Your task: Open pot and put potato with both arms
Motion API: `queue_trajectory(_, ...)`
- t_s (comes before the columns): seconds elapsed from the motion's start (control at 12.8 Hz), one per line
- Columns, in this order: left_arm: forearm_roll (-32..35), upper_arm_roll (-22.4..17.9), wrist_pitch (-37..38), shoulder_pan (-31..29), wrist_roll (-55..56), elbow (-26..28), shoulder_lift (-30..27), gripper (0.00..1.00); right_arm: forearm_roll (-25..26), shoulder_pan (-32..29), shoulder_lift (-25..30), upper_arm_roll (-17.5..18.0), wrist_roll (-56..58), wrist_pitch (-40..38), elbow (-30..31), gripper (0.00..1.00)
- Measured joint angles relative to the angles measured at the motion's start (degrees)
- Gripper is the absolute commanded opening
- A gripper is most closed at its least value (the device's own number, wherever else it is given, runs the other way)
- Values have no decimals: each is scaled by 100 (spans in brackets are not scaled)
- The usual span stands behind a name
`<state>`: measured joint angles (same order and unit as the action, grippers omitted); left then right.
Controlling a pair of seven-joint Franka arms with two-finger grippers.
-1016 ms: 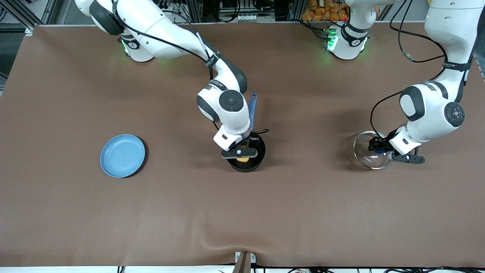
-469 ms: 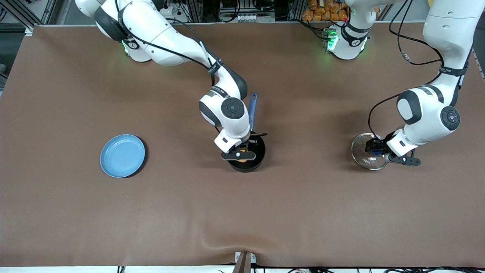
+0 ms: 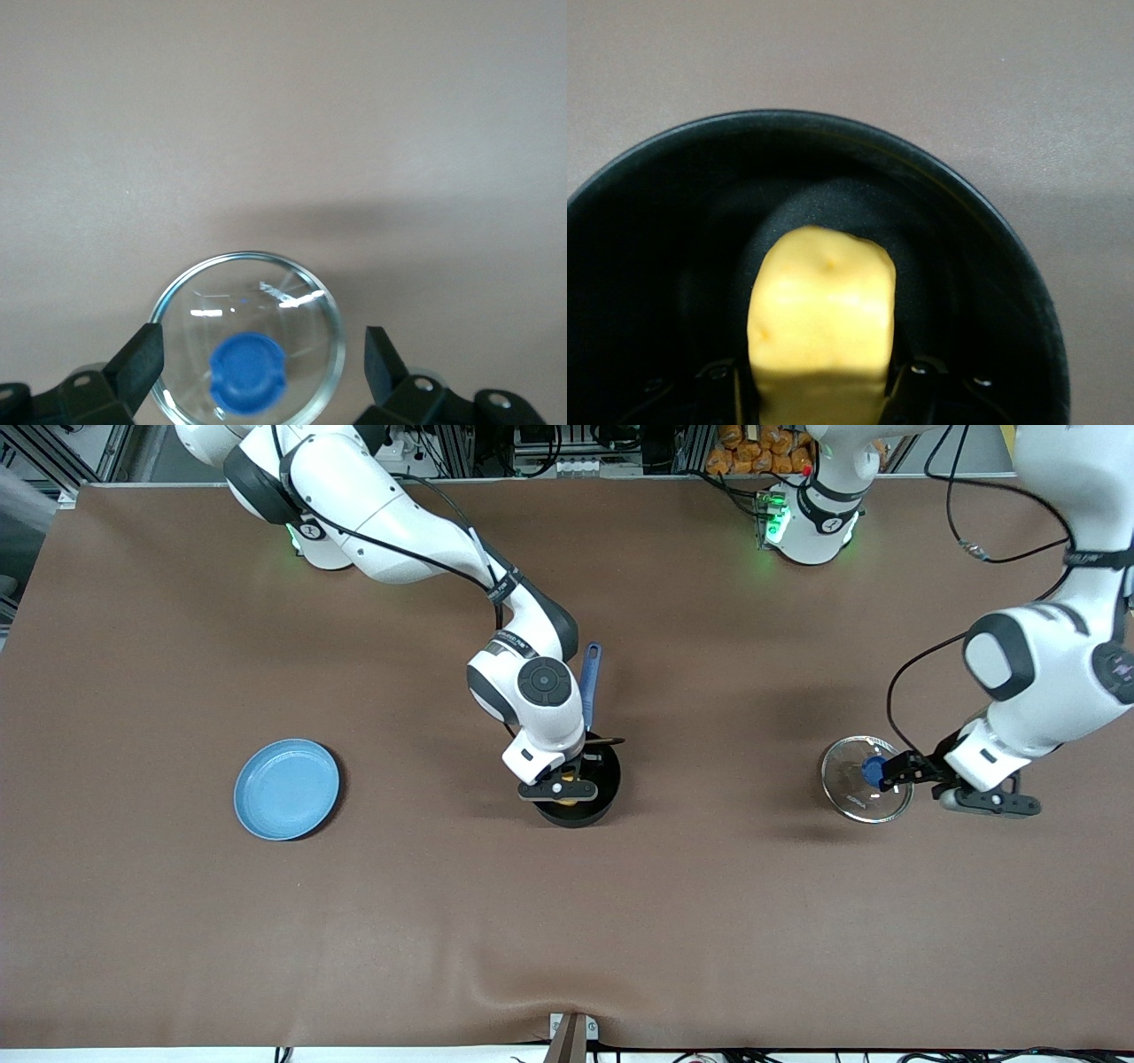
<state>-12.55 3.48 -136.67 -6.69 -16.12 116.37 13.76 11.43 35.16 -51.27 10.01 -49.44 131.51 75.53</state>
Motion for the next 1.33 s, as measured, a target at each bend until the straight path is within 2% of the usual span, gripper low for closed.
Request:
queue_trajectory(0.16,28,32,588,1,230,-246,-338,100,0,3,0,0,-70,21,-6,79)
queue_trajectory(0.39,590,60,1633,-1,906,-783,-659,100,0,3,-1,-2,-100,22,-9,78)
queue_trajectory(0.55,733,133,2403,0,1283,-1163,-836,100,0,4,-1,-5,-103,22,-48,77)
queue_trajectory(0.78,971,274,3104,-3,1726,-1467,-1128,100,-11,-46,156,-25,-108,-183,-245,77)
queue_trajectory(1.09,1309,811,3586,1,2216,-1598,-1524,100,-204,-229,958,4,-68,-1191,-334,80)
queue_trajectory(1.25,1317,829,3691,-8,2217,-1612,-1665,100,-260,-443,1569,37,228,-1862,-321,87)
queue_trajectory(1.33,1317,825,3781,-14,2217,-1630,-1711,100,-311,-605,1905,71,443,-2234,-294,98)
